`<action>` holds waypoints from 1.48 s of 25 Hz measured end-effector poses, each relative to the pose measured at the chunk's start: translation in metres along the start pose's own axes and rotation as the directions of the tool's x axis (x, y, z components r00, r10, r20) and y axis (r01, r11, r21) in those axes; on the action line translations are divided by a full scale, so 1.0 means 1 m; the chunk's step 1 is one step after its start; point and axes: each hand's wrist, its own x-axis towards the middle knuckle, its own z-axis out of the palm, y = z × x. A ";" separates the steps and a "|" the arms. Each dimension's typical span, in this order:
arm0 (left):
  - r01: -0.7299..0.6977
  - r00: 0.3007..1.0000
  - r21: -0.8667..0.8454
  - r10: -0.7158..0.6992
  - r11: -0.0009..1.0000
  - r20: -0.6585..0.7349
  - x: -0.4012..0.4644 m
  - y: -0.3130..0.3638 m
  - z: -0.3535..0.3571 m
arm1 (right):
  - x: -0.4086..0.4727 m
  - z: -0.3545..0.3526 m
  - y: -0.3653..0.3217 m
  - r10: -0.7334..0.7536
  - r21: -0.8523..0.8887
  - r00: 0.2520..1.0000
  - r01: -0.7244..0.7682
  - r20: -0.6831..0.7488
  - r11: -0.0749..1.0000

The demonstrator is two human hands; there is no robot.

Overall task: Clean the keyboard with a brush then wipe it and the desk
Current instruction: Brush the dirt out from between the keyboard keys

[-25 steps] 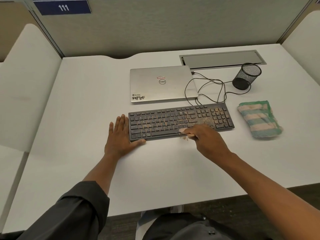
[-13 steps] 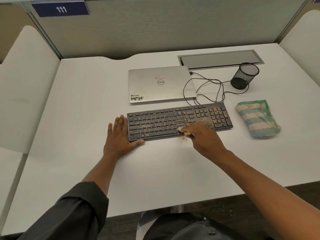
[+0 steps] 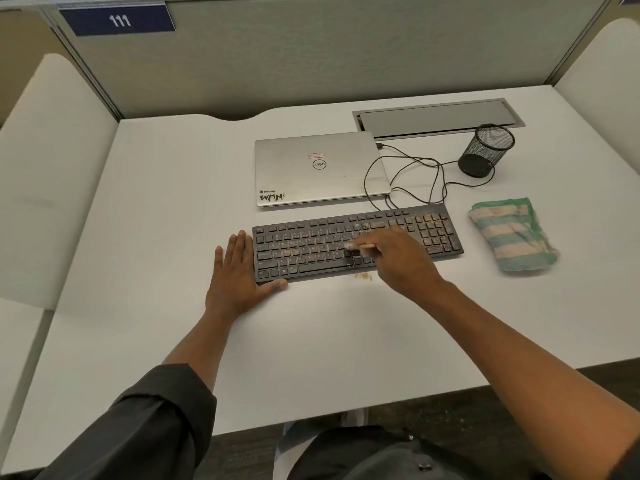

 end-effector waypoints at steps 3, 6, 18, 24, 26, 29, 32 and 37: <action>-0.001 1.000 0.002 0.001 1.000 0.005 0.000 0.000 -0.001 | -0.023 0.006 0.000 -0.031 0.027 0.999 0.030 0.035 0.999; -0.004 1.000 -0.003 0.004 1.000 0.010 0.000 0.001 -0.001 | -0.030 -0.008 0.010 0.004 0.137 1.000 -0.001 -0.019 0.991; 0.004 1.000 0.003 -0.004 1.000 0.003 0.001 0.000 0.001 | 0.044 -0.049 0.037 0.153 0.046 0.970 -0.147 -0.190 0.988; 0.000 1.000 0.012 -0.001 1.000 0.007 0.001 0.000 0.000 | 0.075 -0.039 0.031 0.063 -0.003 0.996 -0.063 -0.064 0.998; -0.002 1.000 0.012 0.002 1.000 0.012 0.001 0.000 -0.001 | 0.075 -0.035 0.034 0.032 -0.013 0.999 -0.032 -0.005 0.999; -0.001 1.000 0.004 0.001 1.000 0.008 0.000 0.000 -0.001 | 0.069 -0.035 0.035 -0.013 -0.010 0.998 0.014 0.058 1.000; -0.001 1.000 0.006 0.001 1.000 0.009 0.000 0.000 -0.001 | 0.061 -0.042 0.036 -0.017 -0.042 0.994 0.021 0.106 0.999; 0.000 1.000 0.008 0.000 1.000 0.014 -0.001 0.002 -0.003 | 0.071 -0.046 0.039 0.039 -0.004 0.999 -0.039 0.037 0.999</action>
